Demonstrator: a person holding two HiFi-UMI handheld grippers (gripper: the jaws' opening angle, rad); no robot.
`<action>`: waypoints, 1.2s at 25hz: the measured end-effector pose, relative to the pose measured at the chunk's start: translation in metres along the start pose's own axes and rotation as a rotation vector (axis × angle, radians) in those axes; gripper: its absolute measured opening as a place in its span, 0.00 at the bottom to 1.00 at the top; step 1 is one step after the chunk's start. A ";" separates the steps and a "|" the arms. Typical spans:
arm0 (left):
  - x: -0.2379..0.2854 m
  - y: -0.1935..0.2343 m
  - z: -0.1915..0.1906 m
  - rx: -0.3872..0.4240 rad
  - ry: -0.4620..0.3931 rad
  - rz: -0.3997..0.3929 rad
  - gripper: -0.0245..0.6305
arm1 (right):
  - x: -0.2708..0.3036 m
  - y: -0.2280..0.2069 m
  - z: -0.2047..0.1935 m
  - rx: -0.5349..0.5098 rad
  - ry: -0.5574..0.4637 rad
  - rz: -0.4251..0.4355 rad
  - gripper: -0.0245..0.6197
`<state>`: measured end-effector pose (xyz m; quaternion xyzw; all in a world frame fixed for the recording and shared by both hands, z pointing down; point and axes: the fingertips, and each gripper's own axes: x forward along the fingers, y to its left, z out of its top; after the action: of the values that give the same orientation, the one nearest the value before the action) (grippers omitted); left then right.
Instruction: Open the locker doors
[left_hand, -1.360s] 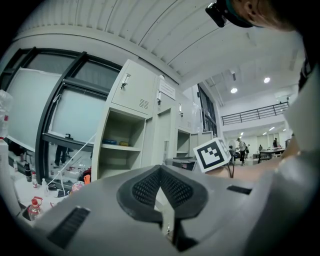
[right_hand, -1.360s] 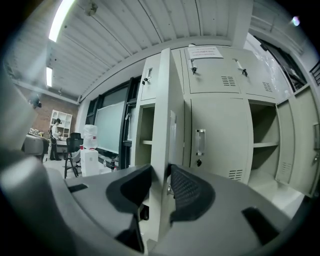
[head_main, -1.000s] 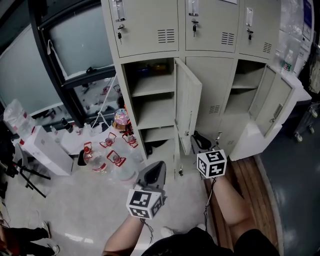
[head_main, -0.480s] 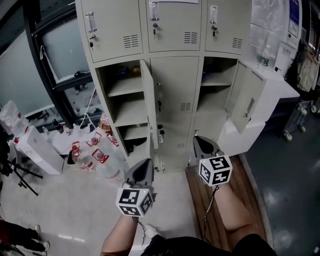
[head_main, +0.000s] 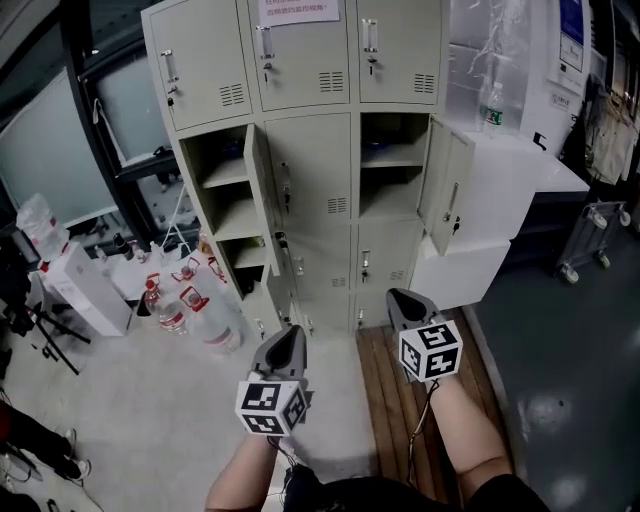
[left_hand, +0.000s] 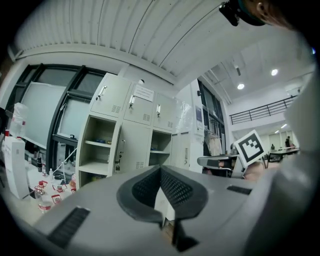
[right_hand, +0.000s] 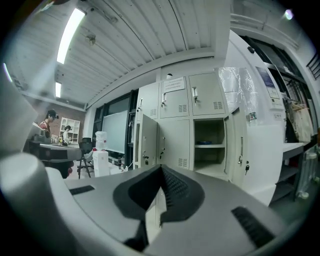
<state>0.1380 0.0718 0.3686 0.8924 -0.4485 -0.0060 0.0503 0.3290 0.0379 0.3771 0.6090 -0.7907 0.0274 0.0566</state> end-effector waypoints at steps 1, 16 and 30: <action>-0.005 -0.008 0.000 0.005 0.003 0.003 0.04 | -0.008 0.000 -0.002 0.005 0.001 0.005 0.04; -0.080 0.000 0.000 0.005 0.010 0.022 0.04 | -0.057 0.061 -0.014 0.044 0.001 0.003 0.04; -0.159 0.060 0.007 0.031 0.021 -0.079 0.04 | -0.094 0.159 -0.008 0.053 -0.023 -0.138 0.04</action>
<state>-0.0050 0.1634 0.3621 0.9102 -0.4121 0.0086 0.0407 0.1992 0.1701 0.3778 0.6636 -0.7464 0.0374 0.0334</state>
